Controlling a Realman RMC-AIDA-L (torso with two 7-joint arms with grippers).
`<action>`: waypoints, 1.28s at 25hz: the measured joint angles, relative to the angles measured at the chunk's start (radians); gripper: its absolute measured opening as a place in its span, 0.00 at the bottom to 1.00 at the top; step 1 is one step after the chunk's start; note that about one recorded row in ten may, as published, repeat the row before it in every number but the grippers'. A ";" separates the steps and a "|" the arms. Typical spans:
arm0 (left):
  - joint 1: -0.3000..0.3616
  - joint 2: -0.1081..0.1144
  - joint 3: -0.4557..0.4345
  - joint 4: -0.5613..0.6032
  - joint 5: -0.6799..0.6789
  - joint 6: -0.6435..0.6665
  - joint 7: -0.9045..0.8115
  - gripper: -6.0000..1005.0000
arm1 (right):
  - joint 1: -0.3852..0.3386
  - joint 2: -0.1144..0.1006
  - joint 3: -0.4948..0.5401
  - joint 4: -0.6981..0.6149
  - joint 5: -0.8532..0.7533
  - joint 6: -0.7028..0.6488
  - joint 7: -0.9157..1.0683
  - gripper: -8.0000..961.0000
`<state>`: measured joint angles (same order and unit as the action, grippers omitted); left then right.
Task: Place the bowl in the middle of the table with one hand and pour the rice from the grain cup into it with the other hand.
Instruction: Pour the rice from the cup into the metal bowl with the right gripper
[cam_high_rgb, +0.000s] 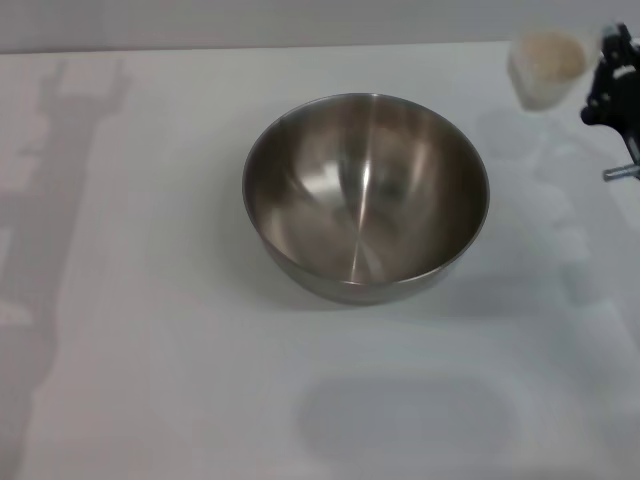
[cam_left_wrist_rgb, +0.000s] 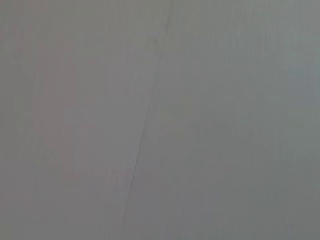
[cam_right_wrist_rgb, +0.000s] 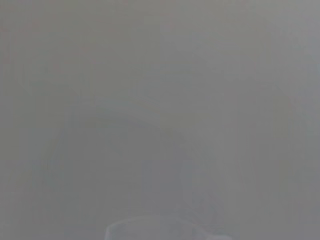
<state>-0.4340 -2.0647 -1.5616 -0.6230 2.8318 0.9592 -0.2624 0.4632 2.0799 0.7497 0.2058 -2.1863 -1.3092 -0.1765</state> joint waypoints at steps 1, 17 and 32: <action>0.000 0.000 0.000 0.000 0.000 -0.001 0.000 0.83 | 0.008 0.001 0.000 0.004 -0.017 -0.009 -0.048 0.01; -0.012 0.000 -0.011 0.000 0.000 -0.011 0.002 0.83 | 0.026 0.010 -0.062 0.118 -0.179 -0.032 -0.972 0.01; -0.010 0.000 -0.012 0.000 0.000 -0.011 0.002 0.83 | 0.050 0.004 -0.122 0.110 -0.257 -0.042 -1.355 0.01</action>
<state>-0.4438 -2.0647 -1.5739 -0.6227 2.8317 0.9479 -0.2608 0.5130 2.0837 0.6276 0.3154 -2.4429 -1.3509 -1.5314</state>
